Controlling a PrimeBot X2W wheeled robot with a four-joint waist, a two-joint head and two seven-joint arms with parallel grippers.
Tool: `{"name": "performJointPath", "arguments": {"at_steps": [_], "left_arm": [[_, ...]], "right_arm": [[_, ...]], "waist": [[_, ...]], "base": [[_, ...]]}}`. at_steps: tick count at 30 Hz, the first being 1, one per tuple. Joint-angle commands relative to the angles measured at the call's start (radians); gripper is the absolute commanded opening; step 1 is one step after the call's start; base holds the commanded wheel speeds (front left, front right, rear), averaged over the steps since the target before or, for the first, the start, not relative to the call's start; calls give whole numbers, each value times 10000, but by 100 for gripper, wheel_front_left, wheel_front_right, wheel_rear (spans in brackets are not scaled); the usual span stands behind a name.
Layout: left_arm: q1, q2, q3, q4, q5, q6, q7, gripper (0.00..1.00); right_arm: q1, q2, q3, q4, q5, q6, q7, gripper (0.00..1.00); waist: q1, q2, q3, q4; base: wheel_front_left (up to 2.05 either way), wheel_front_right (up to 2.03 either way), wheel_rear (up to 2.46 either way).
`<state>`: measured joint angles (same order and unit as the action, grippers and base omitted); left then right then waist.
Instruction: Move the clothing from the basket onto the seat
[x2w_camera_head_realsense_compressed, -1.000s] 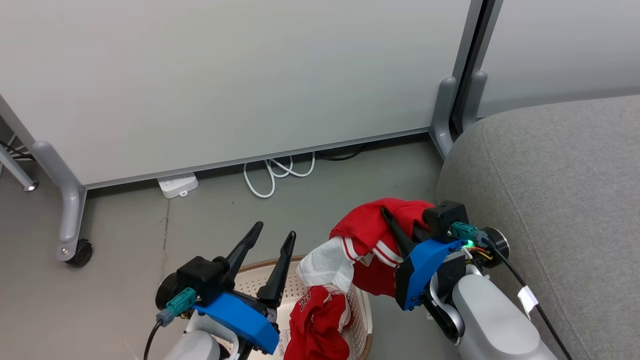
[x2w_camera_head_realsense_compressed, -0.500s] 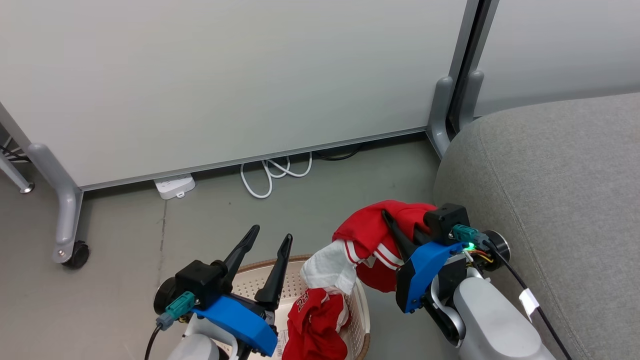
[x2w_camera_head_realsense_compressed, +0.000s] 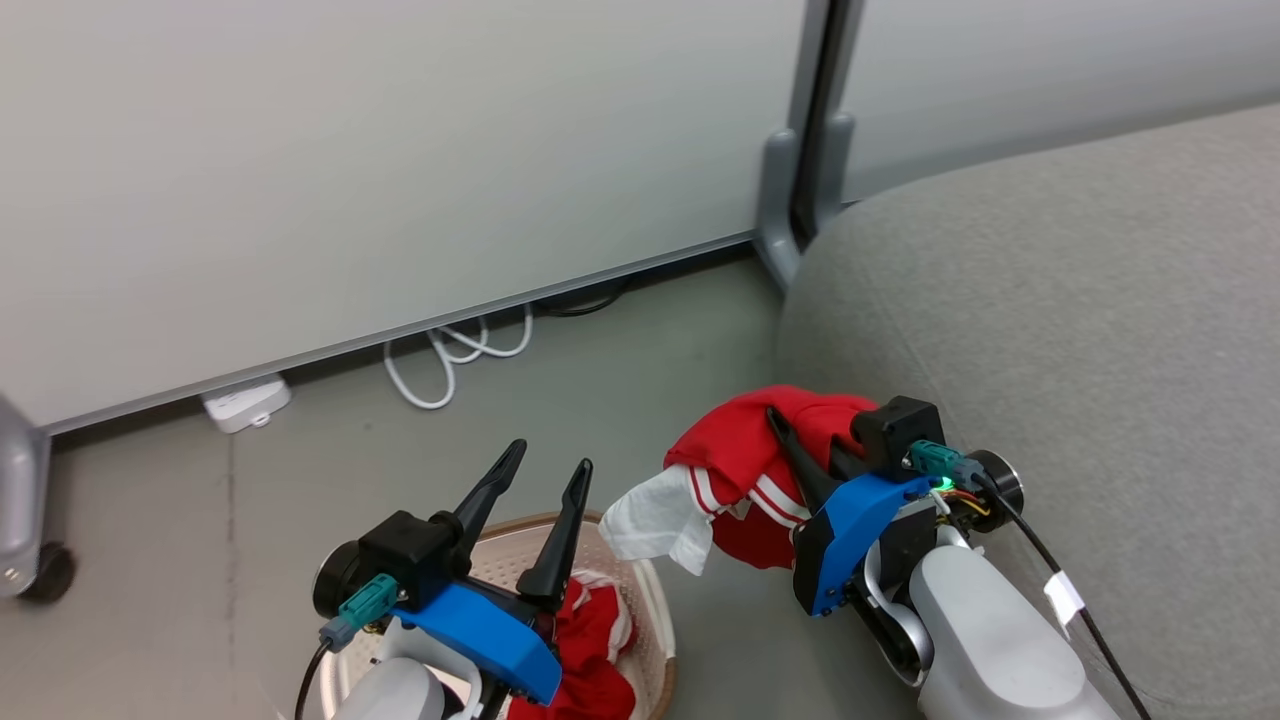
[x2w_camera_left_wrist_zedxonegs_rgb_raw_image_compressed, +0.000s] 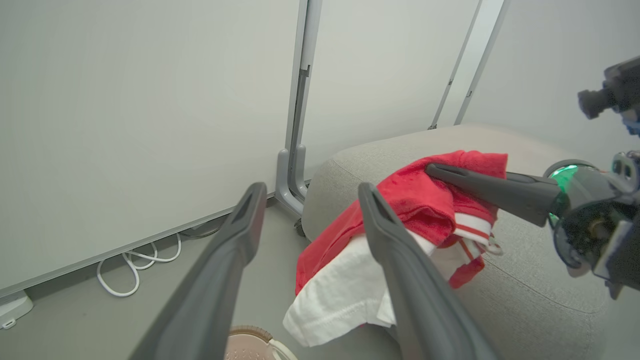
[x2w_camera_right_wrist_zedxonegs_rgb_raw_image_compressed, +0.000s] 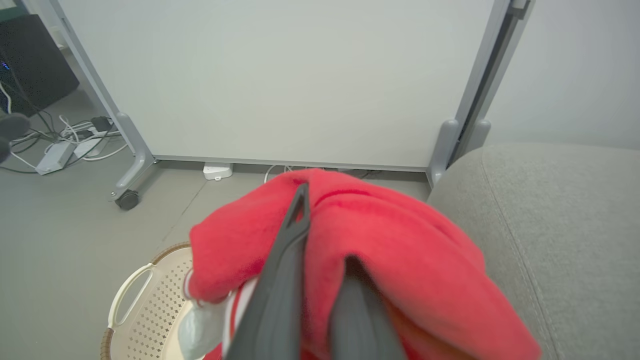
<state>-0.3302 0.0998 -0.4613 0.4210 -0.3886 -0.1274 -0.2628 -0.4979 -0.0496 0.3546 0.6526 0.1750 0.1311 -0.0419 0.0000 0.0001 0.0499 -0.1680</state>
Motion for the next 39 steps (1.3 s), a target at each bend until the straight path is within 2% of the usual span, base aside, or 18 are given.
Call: {"name": "performJointPath", "arguments": {"at_steps": [1,11,19,25,32,39], "left_arm": [[-114,3,-57,-40,19,-35,-30,100],[-3,114,-213,-107,-97,-39,-30,100],[106,202,-226,-130,-124,-41,-30,100],[140,208,-278,-136,-143,-41,-30,100],[141,238,-305,-119,-141,-42,-30,100],[-317,359,-423,-282,-49,-42,-30,100]], "right_arm": [[-49,-17,-37,-43,-42,-7,-58,0],[138,-14,-193,-38,-142,-7,-108,0],[314,-14,-239,-98,-53,-7,-160,0],[367,-12,-211,-115,-27,-7,-128,0],[310,-14,-401,-150,-103,-7,-73,0],[-1234,-110,-1219,-26,-1177,-7,325,0]], "waist": [[0,-1,26,-522],[0,-1,-17,-2132],[0,-1,-74,-2915],[0,-1,-70,-3024],[0,-1,78,-2816],[0,-1,775,-2381]], "base": [[0,0,0],[0,0,0],[0,0,0],[0,0,0],[0,0,0],[0,0,0]]}}
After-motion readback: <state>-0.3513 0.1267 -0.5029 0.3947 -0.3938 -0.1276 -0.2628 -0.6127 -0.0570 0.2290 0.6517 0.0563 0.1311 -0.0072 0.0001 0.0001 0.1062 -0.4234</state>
